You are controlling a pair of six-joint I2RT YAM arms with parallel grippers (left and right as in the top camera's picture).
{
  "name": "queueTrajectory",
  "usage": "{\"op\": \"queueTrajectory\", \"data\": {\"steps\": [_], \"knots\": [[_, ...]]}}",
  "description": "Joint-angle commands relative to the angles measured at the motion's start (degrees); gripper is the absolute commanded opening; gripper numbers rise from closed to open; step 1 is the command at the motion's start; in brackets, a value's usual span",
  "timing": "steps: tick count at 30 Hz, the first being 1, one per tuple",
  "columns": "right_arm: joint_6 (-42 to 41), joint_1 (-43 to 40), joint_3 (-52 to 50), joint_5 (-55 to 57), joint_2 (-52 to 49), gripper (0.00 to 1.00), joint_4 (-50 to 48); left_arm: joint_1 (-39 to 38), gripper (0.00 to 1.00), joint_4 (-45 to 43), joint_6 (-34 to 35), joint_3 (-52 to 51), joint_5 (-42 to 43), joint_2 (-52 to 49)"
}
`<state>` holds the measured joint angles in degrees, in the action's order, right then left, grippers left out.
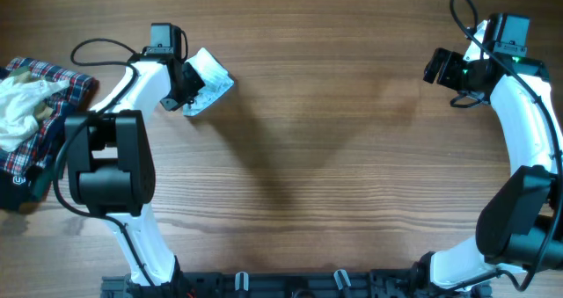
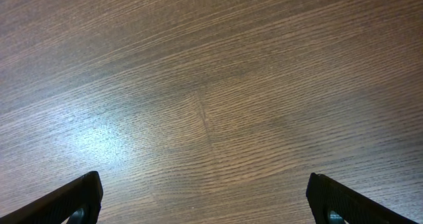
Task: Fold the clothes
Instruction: 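Place the bundle onto the clothes pile at left and open the left gripper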
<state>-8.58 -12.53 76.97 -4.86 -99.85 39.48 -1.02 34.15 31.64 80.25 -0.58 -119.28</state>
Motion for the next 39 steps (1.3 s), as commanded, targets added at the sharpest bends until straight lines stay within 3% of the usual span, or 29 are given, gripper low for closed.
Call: {"op": "queueTrajectory", "data": {"steps": [1,2,4,6,9,11,20,25,26,28,29,39], "knots": [[-0.4,0.2,-0.5,0.6,-0.1,1.00,0.0,0.6,0.04,0.1,-2.3,0.6,0.5,-1.6],[-0.4,0.2,-0.5,0.6,-0.1,1.00,0.0,0.5,0.04,0.2,-2.5,0.6,0.5,-0.5],[-0.4,0.2,-0.5,0.6,-0.1,1.00,0.0,0.6,0.49,0.3,-2.5,0.6,-1.6,0.0],[-0.4,0.2,-0.5,0.6,-0.1,1.00,0.0,0.5,0.80,0.8,-3.1,0.6,-3.2,0.0],[-0.4,0.2,-0.5,0.6,-0.1,1.00,0.0,0.5,0.84,-0.4,-7.8,0.6,-4.0,0.0],[-0.4,0.2,-0.5,0.6,-0.1,1.00,0.0,0.5,0.84,-1.7,-11.7,0.6,-4.5,-0.1],[-0.4,0.2,-0.5,0.6,-0.1,1.00,0.0,0.5,0.80,-6.1,-12.0,0.6,-4.5,-3.0],[-0.4,0.2,-0.5,0.6,-0.1,1.00,0.0,0.5,0.56,-4.2,-12.0,0.5,-4.5,-3.0],[-0.4,0.2,-0.5,0.6,-0.1,1.00,0.0,0.5,0.46,-4.0,-12.0,0.5,-4.5,-3.0],[-0.4,0.2,-0.5,0.6,-0.1,1.00,0.0,0.5,0.11,-3.9,-12.0,0.5,-4.5,-3.0],[-0.4,0.2,-0.5,0.6,-0.1,1.00,0.0,0.5,0.04,-3.9,-12.0,0.5,-4.5,-3.0],[-0.4,0.2,-0.5,0.6,-0.1,1.00,0.0,0.5,0.04,-5.3,-12.0,1.7,-4.5,2.6]]}}
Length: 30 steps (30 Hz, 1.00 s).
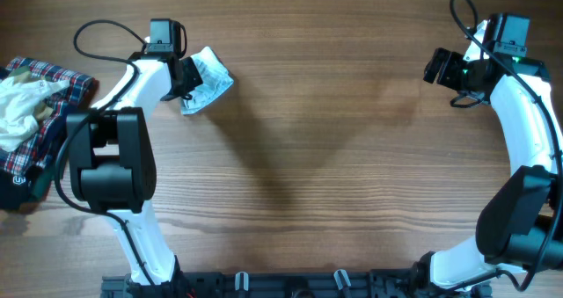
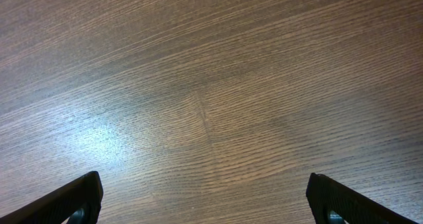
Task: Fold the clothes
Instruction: 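Place the bundle onto the clothes pile at left and open the left gripper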
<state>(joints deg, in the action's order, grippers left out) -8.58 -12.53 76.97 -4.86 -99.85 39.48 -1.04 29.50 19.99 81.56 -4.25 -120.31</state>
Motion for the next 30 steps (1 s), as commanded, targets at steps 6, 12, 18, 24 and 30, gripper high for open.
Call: {"op": "queueTrajectory", "data": {"steps": [6,12,18,24,30], "knots": [[-0.4,0.2,-0.5,0.6,-0.1,1.00,0.0,0.6,0.04,-1.5,-0.3,0.4,-0.8,8.9],[-0.4,0.2,-0.5,0.6,-0.1,1.00,0.0,4.7,0.04,-2.6,-0.3,0.4,-1.5,9.7],[-0.4,0.2,-0.5,0.6,-0.1,1.00,0.0,16.4,0.04,-5.2,-0.3,0.4,-1.4,16.2],[-0.4,0.2,-0.5,0.6,-0.1,1.00,0.0,27.1,0.04,-7.1,-0.3,0.4,1.8,17.3],[-0.4,0.2,-0.5,0.6,-0.1,1.00,0.0,36.7,0.04,-6.8,-0.2,0.4,1.8,18.8]]}}
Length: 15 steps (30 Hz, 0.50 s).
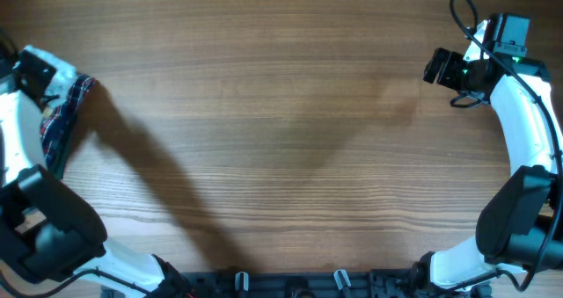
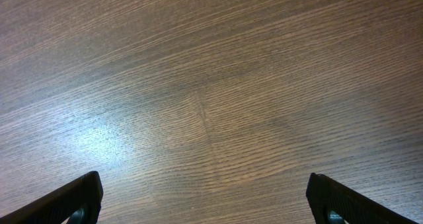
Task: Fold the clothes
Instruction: 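Place the bundle onto the clothes pile at left and open the left gripper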
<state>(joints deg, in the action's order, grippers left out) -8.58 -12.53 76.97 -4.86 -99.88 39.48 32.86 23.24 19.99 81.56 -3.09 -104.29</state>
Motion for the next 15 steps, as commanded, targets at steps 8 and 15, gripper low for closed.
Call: {"op": "queueTrajectory", "data": {"steps": [8,15], "knots": [[-0.4,0.2,-0.5,0.6,-0.1,1.00,0.0,13.6,0.04,2.6,3.0,0.4,0.7,4.2],[-0.4,0.2,-0.5,0.6,-0.1,1.00,0.0,14.9,0.21,7.5,3.0,0.4,-2.7,4.0]]}}
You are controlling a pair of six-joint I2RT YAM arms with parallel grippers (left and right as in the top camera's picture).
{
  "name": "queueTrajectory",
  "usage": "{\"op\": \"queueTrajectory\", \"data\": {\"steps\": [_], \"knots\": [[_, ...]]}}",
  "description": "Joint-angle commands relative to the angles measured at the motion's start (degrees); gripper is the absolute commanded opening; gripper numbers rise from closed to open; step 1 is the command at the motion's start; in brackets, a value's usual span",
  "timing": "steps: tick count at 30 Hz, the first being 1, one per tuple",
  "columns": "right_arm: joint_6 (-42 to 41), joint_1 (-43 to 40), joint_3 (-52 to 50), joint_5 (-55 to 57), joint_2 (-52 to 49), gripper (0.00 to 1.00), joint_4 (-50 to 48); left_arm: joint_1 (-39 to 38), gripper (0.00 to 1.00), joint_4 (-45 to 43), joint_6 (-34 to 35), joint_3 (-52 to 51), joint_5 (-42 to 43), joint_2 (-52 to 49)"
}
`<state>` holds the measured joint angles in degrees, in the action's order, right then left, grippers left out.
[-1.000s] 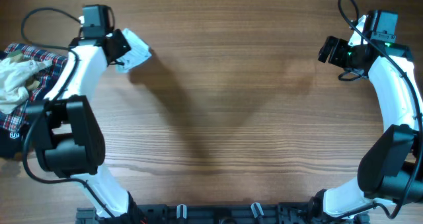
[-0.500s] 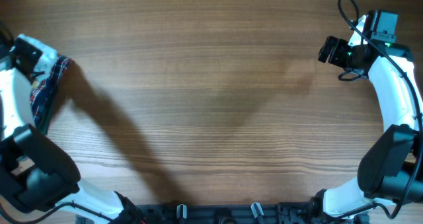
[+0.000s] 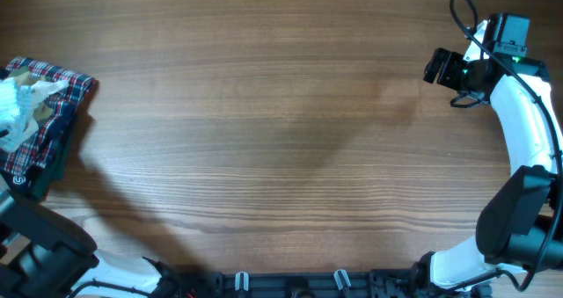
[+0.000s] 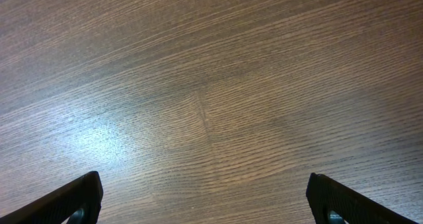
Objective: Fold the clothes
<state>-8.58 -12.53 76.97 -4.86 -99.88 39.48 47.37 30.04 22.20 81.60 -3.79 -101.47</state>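
Note:
A pile of clothes [image 3: 40, 118] lies at the table's left edge in the overhead view: red and blue plaid garments with white cloth [image 3: 16, 106] on top. My left gripper is out of view; only the arm's base [image 3: 40, 245] shows at the lower left. My right gripper [image 3: 437, 69] hovers at the far right, and in the right wrist view the gripper [image 4: 208, 201] is open, fingers [image 4: 82, 197] wide apart over bare wood, nothing between them.
The wooden table [image 3: 281, 140] stretches between the two arms. The right arm [image 3: 519, 122] curves down the right edge. A black rail [image 3: 290, 285] runs along the front edge.
The left arm, which reached over the pile at the left edge, has gone out of the overhead view. White cloth lies on top of the plaid pile. The right arm has not moved.
My left gripper held a small folded white cloth above the table's upper left, beside the pile, and stayed there. Then it was over the pile at the left edge. Now it is out of view, with white cloth lying on the pile. The right gripper stayed open and still.

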Motion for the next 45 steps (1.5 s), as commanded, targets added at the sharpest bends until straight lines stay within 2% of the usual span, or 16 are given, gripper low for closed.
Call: {"op": "queueTrajectory", "data": {"steps": [1,3,4,6,12,13,16,23,29,31,36,38,39,40,43,45], "knots": [[-0.4,0.2,-0.5,0.6,-0.1,1.00,0.0,0.4,0.30,0.7,0.7,0.4,-2.4,1.2],[-0.4,0.2,-0.5,0.6,-0.1,1.00,0.0,0.4,0.71,0.6,0.7,0.4,-5.5,1.2],[-0.4,0.2,-0.5,0.6,-0.1,1.00,0.0,0.4,0.77,0.5,0.7,0.4,-7.2,1.2],[-0.4,0.2,-0.5,0.6,-0.1,1.00,0.0,0.4,0.82,-1.1,0.7,0.4,-7.4,1.4],[-0.4,0.2,-0.5,0.6,-0.1,1.00,0.0,0.2,0.82,-7.0,0.8,2.3,-5.3,12.4],[-0.4,0.2,-0.5,0.6,-0.1,1.00,0.0,-0.1,0.78,-7.5,0.8,2.3,-3.7,14.0],[-0.4,0.2,-0.5,0.6,-0.1,1.00,0.0,-3.3,0.04,-5.7,0.8,2.2,0.1,15.8],[-0.4,0.2,-0.5,0.6,-0.1,1.00,0.0,-4.7,0.04,3.4,0.7,2.0,-1.0,0.2],[-0.4,0.2,-0.5,0.6,-0.1,1.00,0.0,-3.9,0.04,5.5,0.8,2.0,-11.0,-3.9],[-0.4,0.2,-0.5,0.6,-0.1,1.00,0.0,-3.8,0.09,4.9,0.8,2.0,-10.6,-3.9],[-0.4,0.2,-0.5,0.6,-0.1,1.00,0.0,-3.8,0.29,1.3,0.8,2.1,-3.0,-3.8],[-0.4,0.2,-0.5,0.6,-0.1,1.00,0.0,-3.8,0.42,0.3,0.8,3.3,-0.1,-2.9],[-0.4,0.2,-0.5,0.6,-0.1,1.00,0.0,-3.8,0.57,-1.1,1.5,4.4,3.7,-1.6],[-0.4,0.2,-0.5,0.6,-0.1,1.00,0.0,-3.8,0.64,-2.0,2.5,4.9,7.0,-0.7],[-0.4,0.2,-0.5,0.6,-0.1,1.00,0.0,-5.2,0.79,-6.8,8.8,5.4,23.4,3.6],[-0.4,0.2,-0.5,0.6,-0.1,1.00,0.0,-9.7,0.87,-8.7,11.8,5.4,27.9,5.1]]}}
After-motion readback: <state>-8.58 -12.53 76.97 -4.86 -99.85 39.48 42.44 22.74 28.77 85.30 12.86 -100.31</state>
